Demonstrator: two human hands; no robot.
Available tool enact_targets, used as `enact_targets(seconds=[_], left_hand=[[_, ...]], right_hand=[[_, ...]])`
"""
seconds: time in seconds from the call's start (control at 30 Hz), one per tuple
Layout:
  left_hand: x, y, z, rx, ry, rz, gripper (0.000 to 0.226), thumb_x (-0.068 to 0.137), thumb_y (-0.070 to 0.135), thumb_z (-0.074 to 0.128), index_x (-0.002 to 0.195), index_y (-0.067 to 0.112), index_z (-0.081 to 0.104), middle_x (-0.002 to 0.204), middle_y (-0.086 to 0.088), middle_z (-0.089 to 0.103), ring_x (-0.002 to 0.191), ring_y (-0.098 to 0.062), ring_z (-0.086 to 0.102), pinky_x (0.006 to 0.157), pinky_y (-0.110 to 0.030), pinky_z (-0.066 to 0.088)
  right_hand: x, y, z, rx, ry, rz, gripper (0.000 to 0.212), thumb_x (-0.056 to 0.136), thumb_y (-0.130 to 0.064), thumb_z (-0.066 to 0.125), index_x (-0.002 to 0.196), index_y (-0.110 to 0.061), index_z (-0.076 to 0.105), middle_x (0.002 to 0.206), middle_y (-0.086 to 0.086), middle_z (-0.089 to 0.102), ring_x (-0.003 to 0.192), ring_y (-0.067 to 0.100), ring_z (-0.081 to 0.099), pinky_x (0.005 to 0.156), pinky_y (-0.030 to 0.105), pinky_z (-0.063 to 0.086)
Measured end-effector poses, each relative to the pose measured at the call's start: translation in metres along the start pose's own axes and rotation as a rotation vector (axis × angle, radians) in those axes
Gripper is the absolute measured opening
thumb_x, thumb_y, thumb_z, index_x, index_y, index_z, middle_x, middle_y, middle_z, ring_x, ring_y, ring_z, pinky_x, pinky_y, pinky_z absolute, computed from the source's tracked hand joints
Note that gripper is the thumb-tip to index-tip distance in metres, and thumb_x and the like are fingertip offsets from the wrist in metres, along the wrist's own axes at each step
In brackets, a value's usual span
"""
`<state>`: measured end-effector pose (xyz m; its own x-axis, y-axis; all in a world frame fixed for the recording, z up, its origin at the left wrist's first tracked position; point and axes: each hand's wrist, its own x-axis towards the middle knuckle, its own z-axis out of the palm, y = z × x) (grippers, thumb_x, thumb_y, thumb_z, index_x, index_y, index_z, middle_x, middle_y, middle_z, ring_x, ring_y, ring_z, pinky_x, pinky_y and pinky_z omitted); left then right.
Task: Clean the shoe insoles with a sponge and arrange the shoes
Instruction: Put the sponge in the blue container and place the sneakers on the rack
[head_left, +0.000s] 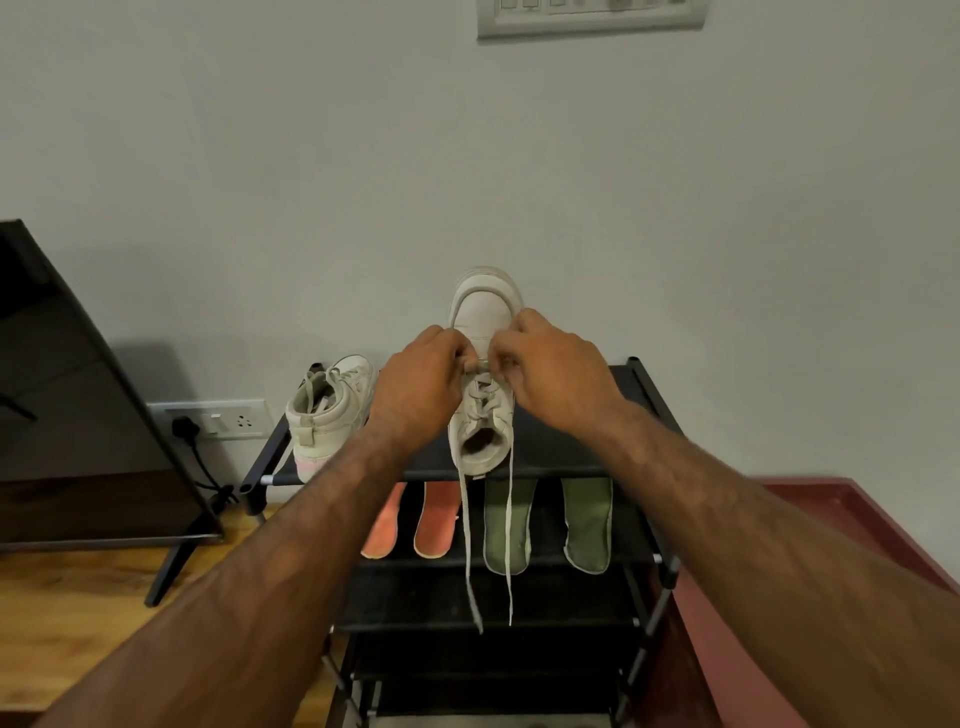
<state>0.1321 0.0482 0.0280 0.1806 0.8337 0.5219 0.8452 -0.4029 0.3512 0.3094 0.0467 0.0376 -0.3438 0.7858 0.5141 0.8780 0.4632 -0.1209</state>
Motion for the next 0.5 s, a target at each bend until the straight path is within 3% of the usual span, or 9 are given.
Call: enact_targets(seconds=[0.13, 0.33, 0.5], left_hand=[[0.002, 0.004, -0.002, -0.003, -0.017, -0.075, 0.017, 0.099, 0.013, 0.052, 0.089, 0.025, 0.059, 0.100, 0.003, 0.061, 0.087, -0.019, 0.060, 0.079, -0.037, 0.050], [0.006, 0.005, -0.008, 0.036, -0.050, -0.093, 0.013, 0.101, 0.020, 0.053, 0.094, 0.022, 0.063, 0.103, 0.002, 0.063, 0.088, -0.018, 0.059, 0.073, -0.031, 0.040], [0.009, 0.005, -0.009, 0.040, -0.058, -0.098, 0.012, 0.101, 0.020, 0.054, 0.091, 0.023, 0.060, 0.102, 0.001, 0.064, 0.085, -0.016, 0.057, 0.073, -0.030, 0.037]], right_hand=[[-0.011, -0.003, 0.011, -0.218, 0.077, -0.110, 0.020, 0.095, -0.033, 0.071, 0.113, -0.023, 0.067, 0.114, 0.002, 0.052, 0.078, 0.020, 0.058, 0.057, 0.032, 0.049], [-0.013, -0.007, 0.017, -0.306, 0.094, -0.113, 0.031, 0.091, -0.024, 0.075, 0.120, -0.019, 0.068, 0.113, 0.004, 0.060, 0.088, 0.022, 0.064, 0.063, 0.037, 0.058], [-0.005, -0.012, 0.014, -0.378, 0.086, -0.081, 0.022, 0.086, -0.022, 0.081, 0.107, -0.020, 0.074, 0.103, 0.000, 0.067, 0.080, 0.020, 0.066, 0.061, 0.033, 0.050]])
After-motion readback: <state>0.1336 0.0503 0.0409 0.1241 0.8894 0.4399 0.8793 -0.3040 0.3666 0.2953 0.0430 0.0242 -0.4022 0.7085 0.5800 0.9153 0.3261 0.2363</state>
